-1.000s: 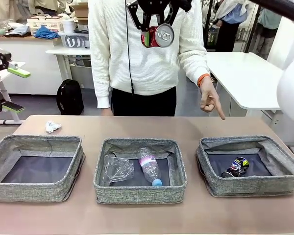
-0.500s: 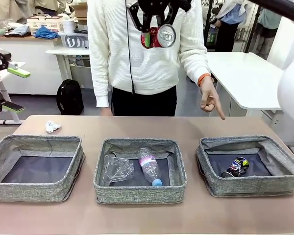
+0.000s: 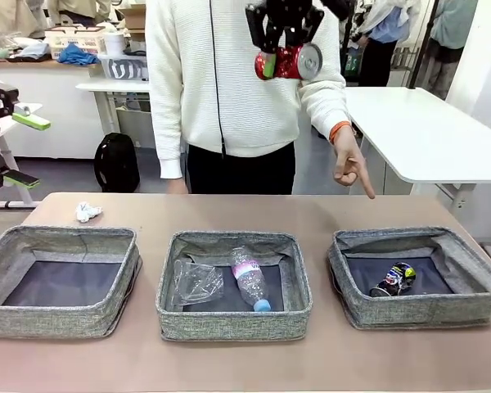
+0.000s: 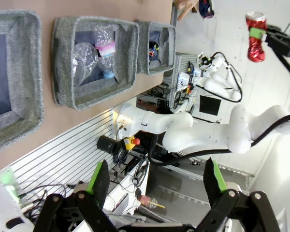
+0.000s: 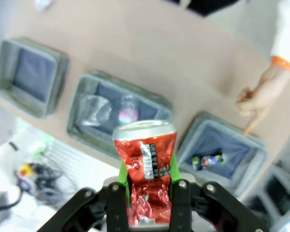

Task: Sort the waste into the appropriate baskets.
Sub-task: Place the picked waste into the Fabric basket indicated by the person.

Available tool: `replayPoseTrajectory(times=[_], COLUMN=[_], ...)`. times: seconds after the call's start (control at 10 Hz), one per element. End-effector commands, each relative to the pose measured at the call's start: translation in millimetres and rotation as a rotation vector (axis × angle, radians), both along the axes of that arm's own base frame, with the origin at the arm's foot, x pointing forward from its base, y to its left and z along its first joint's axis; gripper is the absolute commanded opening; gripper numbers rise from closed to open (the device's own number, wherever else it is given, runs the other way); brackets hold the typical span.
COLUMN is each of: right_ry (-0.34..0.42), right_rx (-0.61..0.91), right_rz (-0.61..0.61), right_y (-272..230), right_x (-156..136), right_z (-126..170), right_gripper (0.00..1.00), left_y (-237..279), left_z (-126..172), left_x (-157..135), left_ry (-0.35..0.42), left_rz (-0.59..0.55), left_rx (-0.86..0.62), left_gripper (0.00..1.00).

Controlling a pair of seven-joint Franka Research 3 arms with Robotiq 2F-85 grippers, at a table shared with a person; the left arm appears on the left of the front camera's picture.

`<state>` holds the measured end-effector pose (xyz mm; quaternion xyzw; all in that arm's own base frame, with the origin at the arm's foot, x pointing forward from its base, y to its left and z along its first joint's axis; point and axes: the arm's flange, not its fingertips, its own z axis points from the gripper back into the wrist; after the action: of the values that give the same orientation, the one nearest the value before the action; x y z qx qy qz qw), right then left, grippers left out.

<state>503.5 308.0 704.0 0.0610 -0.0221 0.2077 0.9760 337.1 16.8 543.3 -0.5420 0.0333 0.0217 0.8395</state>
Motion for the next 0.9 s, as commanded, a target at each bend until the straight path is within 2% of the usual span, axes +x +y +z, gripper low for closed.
replayPoseTrajectory(times=[0.0, 0.1, 0.2, 0.3, 0.5, 0.6, 0.7, 0.8], right_ry=[0.081, 0.108, 0.099, 0.116, 0.150, 0.199, 0.171, 0.104], right_rx=[0.009, 0.014, 0.068, 0.054, 0.022, -0.002, 0.028, 0.062], right_rz=[-0.018, -0.091, -0.127, -0.180, -0.260, -0.331, -0.404, -0.477], right_y=[-88.9, -110.5, -124.8, -137.1, -167.6, -180.6, -194.6, -207.6], right_x=[-119.9, -134.8, -143.7, -147.8, -138.6, -129.0, -120.2, -112.7], right_z=[-129.8, -142.7, -149.0, -158.8, -198.4, -228.4, -253.7, -267.9], right_gripper=[0.34, 0.34, 0.34, 0.34, 0.34, 0.34, 0.34, 0.34], left_y=[0.4, 0.4, 0.4, 0.4, 0.4, 0.4, 0.4, 0.4], left_z=[0.6, 0.6, 0.6, 0.6, 0.6, 0.6, 0.6, 0.6], left_x=[-1.6, -1.6, -1.6, -1.6, -1.6, -1.6, -1.6, -1.6], left_ry=[-0.004, -0.004, -0.004, -0.004, -0.004, -0.004, -0.004, -0.004], left_rz=[0.001, 0.001, 0.001, 0.001, 0.001, 0.001, 0.001, 0.001], left_rx=[0.001, 0.001, 0.001, 0.001, 0.001, 0.001, 0.001, 0.001], left_gripper=[1.00, 1.00, 1.00, 1.00, 1.00, 1.00, 1.00, 1.00])
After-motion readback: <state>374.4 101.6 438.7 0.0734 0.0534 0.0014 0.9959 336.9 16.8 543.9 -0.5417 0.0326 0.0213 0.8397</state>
